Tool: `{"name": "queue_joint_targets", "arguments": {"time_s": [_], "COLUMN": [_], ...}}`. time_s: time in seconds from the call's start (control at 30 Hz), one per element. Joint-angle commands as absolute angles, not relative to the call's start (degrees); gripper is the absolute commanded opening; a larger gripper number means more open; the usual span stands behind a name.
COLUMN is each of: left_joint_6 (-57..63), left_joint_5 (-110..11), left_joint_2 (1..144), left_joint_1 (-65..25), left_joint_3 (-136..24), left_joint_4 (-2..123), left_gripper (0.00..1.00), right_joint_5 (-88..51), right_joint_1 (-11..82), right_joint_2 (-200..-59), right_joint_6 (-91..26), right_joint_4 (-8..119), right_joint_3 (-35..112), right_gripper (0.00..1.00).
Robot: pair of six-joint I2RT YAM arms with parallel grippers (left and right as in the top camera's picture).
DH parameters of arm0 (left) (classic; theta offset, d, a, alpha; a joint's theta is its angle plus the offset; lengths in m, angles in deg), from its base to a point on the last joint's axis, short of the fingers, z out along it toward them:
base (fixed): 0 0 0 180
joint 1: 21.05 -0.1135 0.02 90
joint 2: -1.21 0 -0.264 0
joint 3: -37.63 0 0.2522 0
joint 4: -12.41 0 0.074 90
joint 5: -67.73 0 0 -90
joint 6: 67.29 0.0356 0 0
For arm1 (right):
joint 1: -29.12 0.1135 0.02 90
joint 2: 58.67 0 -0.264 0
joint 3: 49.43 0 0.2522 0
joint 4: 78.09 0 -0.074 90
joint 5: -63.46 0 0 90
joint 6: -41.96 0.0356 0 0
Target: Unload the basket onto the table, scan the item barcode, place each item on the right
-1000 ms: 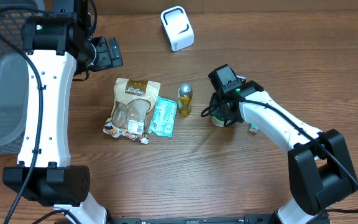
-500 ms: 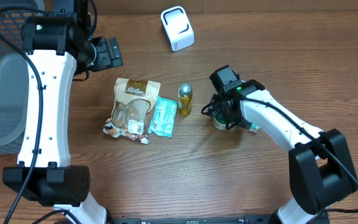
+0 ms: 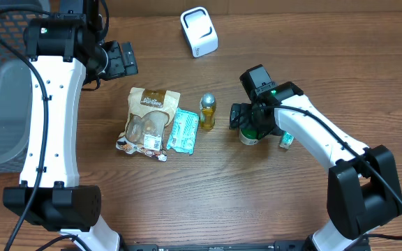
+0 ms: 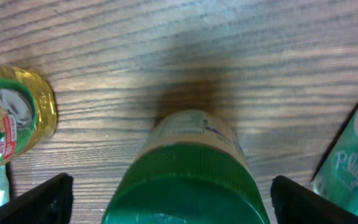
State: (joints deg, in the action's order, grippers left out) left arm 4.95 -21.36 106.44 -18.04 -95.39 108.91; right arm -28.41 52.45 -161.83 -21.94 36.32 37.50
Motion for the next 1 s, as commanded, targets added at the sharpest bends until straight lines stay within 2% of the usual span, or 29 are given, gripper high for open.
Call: {"name": "queue_joint_targets", "arguments": {"time_s": [0.0, 0.23, 0.4, 0.6, 0.77, 0.97], "left_joint_6": [5.6, 5.6, 5.6, 5.6, 5.6, 5.6], "left_joint_5": [-21.7, -21.7, -21.7, -21.7, -21.7, -21.7], "left_joint_2": [106.5, 106.5, 106.5, 106.5, 106.5, 106.5], "left_joint_1": [-18.0, -18.0, -18.0, -18.0, -18.0, -18.0], "left_joint_3": [-96.2, -96.2, -96.2, -96.2, -96.2, -96.2], "left_joint_4": [108.8, 108.8, 108.8, 108.8, 108.8, 108.8], "left_gripper": [1.00, 0.99, 0.99, 0.99, 0.99, 1.00], "right_joint_5": [-30.5, -31.6, -31.6, -32.6, -32.4, -32.4], "right_joint_1": [52.6, 52.6, 52.6, 52.6, 52.6, 52.6], "right_joint_2": [-161.7, -161.7, -161.7, -161.7, -161.7, -161.7], "right_joint_6": [-23.1, -23.0, -19.5, -10.7, -12.8, -14.0], "right_joint_4": [37.7, 37.5, 35.8, 32.7, 32.6, 32.3], "right_joint_3": [37.4, 36.7, 36.7, 36.7, 36.7, 36.7], "right_gripper": [0.93, 0.66, 0.63, 0.63, 0.84, 0.90]}}
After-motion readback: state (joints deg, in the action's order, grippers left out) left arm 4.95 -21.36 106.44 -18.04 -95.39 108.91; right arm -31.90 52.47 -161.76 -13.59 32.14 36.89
